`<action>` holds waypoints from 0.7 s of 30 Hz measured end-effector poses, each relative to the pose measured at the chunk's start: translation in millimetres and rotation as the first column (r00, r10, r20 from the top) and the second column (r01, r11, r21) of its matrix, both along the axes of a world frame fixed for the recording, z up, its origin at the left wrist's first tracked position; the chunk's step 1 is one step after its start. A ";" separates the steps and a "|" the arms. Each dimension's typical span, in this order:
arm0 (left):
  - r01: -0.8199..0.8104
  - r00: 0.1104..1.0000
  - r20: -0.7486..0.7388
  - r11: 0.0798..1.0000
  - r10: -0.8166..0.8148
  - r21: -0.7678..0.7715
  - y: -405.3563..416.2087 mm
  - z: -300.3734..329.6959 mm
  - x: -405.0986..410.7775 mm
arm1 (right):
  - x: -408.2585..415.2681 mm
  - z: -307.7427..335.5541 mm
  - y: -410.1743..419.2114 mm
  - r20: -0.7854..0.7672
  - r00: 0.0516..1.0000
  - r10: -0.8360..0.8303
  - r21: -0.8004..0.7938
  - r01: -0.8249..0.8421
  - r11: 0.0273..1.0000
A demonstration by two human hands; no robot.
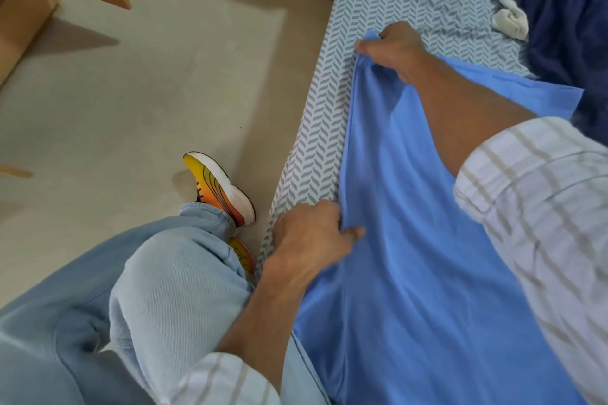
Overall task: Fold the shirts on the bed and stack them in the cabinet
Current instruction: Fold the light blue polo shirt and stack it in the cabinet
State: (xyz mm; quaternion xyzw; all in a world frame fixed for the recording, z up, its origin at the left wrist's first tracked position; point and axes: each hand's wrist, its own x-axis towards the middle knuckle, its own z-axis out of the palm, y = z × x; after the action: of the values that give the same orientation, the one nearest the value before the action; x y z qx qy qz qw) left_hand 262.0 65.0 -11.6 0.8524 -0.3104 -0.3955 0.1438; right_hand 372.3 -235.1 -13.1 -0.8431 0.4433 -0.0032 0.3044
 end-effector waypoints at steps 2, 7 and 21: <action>-0.030 0.998 0.054 0.999 0.029 0.027 1.1 4.3 2.5 | 5.6 1.4 -2.0 -0.048 0.998 0.040 0.011 -0.040 0.999; -0.281 0.958 0.064 0.960 0.281 -0.007 -2.2 16.0 4.1 | 28.4 -11.3 -13.3 0.101 0.995 -0.016 -0.008 0.017 1.000; -0.200 0.948 0.263 0.978 0.178 0.062 -8.3 12.9 4.3 | 41.4 -30.5 -0.4 0.193 0.981 0.007 -0.198 0.032 0.980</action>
State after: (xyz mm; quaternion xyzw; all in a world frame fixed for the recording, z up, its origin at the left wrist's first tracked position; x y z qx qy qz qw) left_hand 266.2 56.7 1.3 0.9275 -0.2256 -0.2799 0.1024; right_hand 413.7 -235.4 -43.6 -0.8625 0.4143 -0.1313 0.2593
